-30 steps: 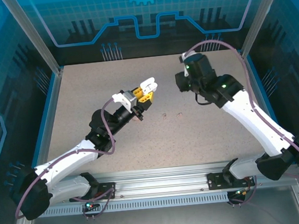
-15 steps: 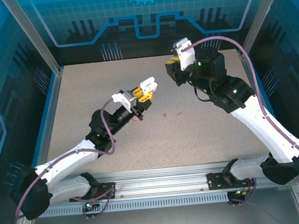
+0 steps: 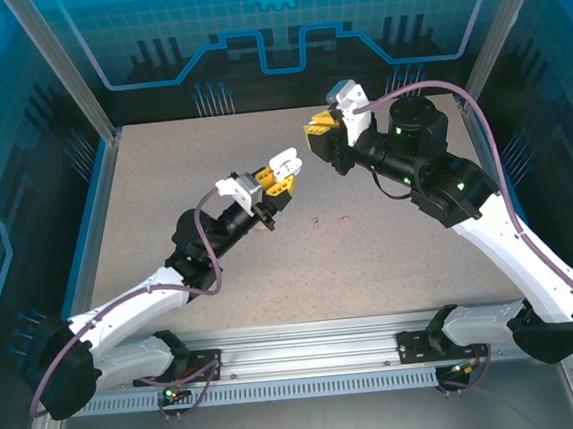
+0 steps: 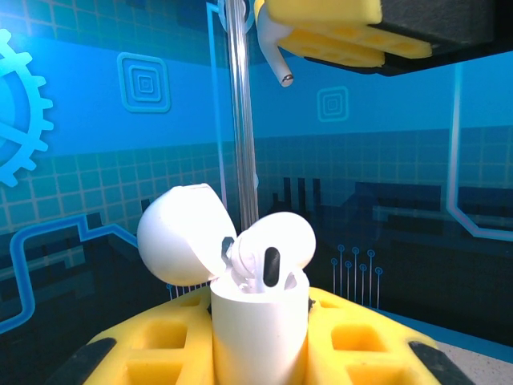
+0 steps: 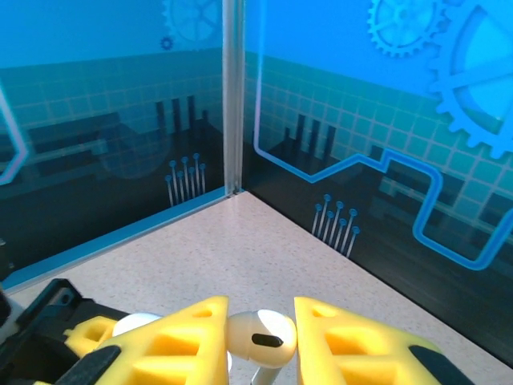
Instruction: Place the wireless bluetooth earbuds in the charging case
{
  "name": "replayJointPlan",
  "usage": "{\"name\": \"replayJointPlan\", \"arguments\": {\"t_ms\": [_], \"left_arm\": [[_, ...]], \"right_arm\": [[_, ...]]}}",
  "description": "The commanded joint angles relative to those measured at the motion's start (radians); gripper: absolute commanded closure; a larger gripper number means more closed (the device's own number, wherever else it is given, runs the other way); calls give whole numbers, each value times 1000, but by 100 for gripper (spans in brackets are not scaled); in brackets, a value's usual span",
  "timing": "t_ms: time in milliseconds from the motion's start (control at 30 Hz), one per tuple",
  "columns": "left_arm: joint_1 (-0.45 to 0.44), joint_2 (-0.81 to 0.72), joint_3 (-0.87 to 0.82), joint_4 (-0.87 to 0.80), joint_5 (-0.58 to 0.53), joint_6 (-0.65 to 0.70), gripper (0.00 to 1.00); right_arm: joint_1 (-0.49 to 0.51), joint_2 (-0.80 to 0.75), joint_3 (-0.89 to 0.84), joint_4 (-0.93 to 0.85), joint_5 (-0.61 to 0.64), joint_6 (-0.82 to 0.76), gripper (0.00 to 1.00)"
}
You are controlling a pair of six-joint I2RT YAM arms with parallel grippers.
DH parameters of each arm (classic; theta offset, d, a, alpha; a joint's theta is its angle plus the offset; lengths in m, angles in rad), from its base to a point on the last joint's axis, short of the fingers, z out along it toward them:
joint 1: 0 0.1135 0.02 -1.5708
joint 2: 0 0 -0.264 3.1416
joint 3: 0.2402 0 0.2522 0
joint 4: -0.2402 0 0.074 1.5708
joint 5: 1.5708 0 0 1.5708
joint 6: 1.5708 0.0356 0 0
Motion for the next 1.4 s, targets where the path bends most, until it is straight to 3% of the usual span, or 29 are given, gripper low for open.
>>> {"name": "replayJointPlan", "arguments": {"t_ms": [0,433,1367], "left_arm": [[-6,-2,19,56,-4,-24,100],[-6,-9,25,47,-4,-16,100],[-7,-8,41,39,2,-16,100]], "right_arm": [[11,9,4,20,-80,8,76],[20,18,-57,39,-92,16,77],[84,-11,-171,130,36,-7,79]]}}
